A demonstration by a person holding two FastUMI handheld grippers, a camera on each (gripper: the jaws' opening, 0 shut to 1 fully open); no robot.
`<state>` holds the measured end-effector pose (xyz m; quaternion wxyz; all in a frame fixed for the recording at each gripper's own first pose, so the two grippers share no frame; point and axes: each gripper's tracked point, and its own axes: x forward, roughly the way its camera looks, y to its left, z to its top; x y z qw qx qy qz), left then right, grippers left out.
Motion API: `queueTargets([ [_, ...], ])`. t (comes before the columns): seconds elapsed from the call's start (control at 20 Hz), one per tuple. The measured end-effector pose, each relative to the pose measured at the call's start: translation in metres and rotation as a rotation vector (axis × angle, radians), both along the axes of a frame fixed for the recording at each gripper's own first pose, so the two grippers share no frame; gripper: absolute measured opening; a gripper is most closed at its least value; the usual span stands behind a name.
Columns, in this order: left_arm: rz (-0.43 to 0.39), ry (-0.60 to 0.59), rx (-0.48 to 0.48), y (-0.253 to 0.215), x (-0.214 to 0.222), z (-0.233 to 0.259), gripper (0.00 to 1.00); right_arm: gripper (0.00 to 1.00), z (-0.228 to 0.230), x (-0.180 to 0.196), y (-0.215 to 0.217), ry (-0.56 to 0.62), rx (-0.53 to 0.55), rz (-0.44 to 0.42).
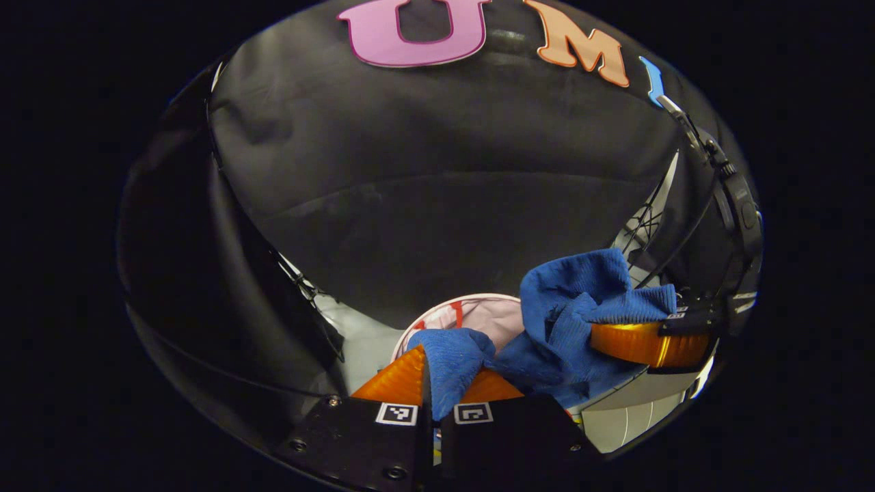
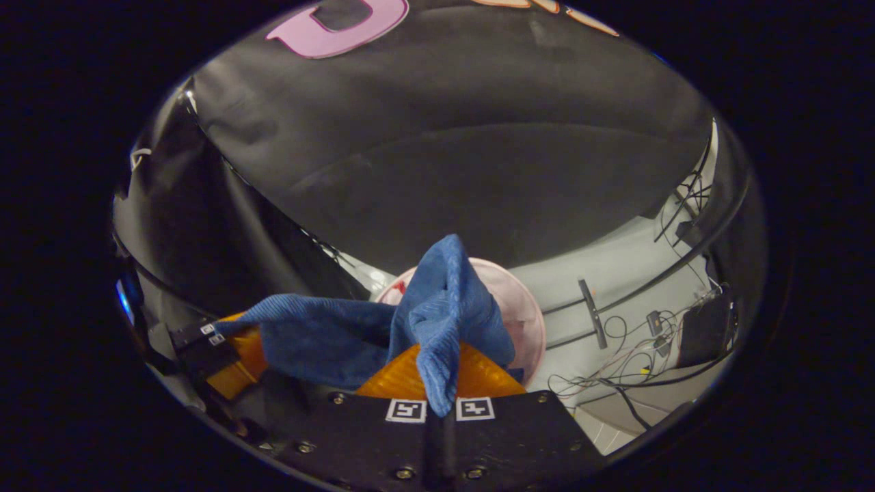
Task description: Grasp the clothes on the hanger with both hands and then place them into the laundry hamper below.
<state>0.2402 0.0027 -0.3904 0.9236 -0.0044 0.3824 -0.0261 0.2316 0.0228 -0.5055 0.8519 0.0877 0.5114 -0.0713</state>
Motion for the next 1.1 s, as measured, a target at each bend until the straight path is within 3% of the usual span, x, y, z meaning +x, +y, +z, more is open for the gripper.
queueTargets([
  [0.2, 0.019, -0.011, -0.024, -0.003, 0.009, 0.020, 0.12, 0.03, -0.025, 0.004, 0.000, 0.018, -0.008, -0.009],
  [0.35, 0.025, -0.027, -0.001, -0.004, 0.011, 0.018, 0.60, 0.07, -0.024, 0.012, 0.003, -0.012, -0.019, 0.003],
  [0.4, 0.031, -0.036, 0.005, -0.005, 0.012, 0.022, 0.76, 0.02, -0.017, 0.011, 0.001, -0.028, -0.025, 0.000],
  [0.45, 0.038, -0.054, 0.008, -0.004, 0.015, 0.024, 0.96, 0.20, -0.002, 0.013, -0.001, -0.048, -0.040, -0.007],
  [0.5, 0.048, -0.070, 0.013, -0.002, 0.014, 0.030, 0.99, 0.22, 0.004, 0.009, 0.000, -0.070, -0.038, -0.010],
  [0.7, 0.081, -0.154, -0.001, 0.001, -0.014, 0.079, 0.96, 1.00, 0.050, 0.001, 0.000, -0.170, -0.065, -0.014],
  [1.1, 0.125, -0.246, -0.044, -0.005, -0.067, 0.139, 0.99, 1.00, 0.119, -0.052, 0.002, -0.279, -0.127, -0.008],
])
